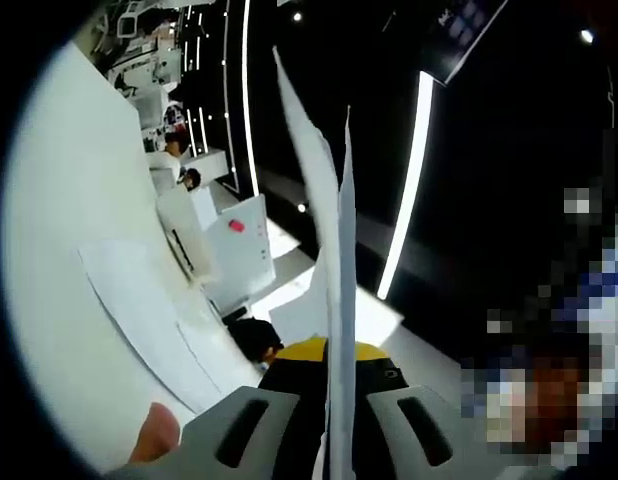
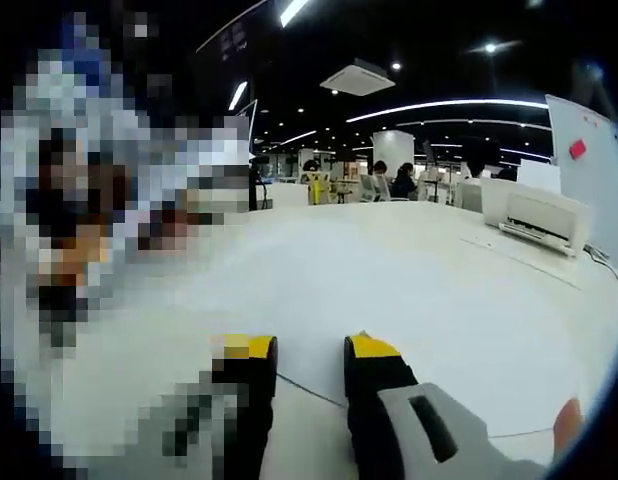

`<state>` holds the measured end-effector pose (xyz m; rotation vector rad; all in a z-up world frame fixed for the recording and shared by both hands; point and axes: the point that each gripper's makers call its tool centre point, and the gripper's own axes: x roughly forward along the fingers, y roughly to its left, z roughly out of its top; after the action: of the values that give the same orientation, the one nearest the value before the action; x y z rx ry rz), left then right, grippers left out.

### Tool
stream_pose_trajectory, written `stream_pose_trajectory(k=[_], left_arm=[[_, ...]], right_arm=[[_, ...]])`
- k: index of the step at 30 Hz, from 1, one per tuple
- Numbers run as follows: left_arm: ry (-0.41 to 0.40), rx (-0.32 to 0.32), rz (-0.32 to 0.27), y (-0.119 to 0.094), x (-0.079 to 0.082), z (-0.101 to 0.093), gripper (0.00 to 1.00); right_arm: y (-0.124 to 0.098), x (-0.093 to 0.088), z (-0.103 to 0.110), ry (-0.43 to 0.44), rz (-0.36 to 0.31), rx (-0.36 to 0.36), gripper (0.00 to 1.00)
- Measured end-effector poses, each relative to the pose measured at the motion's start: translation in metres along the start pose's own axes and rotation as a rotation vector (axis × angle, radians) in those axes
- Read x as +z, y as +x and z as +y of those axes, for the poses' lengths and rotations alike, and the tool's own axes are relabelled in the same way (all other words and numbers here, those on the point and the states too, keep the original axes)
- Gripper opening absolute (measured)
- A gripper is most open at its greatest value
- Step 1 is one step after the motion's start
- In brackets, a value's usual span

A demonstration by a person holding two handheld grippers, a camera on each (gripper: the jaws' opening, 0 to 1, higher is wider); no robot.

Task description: Organize the stack of printing papers by aligning and flattening the scattered papers on the table

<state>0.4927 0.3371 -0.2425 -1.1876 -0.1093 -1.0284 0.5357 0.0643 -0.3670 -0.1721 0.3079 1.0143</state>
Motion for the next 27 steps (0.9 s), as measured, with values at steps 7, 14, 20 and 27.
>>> stream_pose_trajectory(k=[7,14,20,27], left_arm=[[-0.002,0.000,-0.008,0.000,0.001,0.001,0.06],[0.002,0.001,-0.002,0.000,-0.001,0.000,0.06],[-0.001,0.000,-0.003,0.000,-0.001,-0.001,0.06],[-0.002,0.001,-0.002,0.000,0.000,0.000,0.06]], right_arm=[[-0.013,-0.008,0.005,-0.024,0.068,0.069,0.53],[-0.008,-0.006,-0.015,-0.006,0.072,0.029,0.34],[-0.008,-0.006,-0.020,0.002,0.083,0.004,0.24],[-0.008,-0.006,-0.016,-0.018,0.091,0.012,0.14]])
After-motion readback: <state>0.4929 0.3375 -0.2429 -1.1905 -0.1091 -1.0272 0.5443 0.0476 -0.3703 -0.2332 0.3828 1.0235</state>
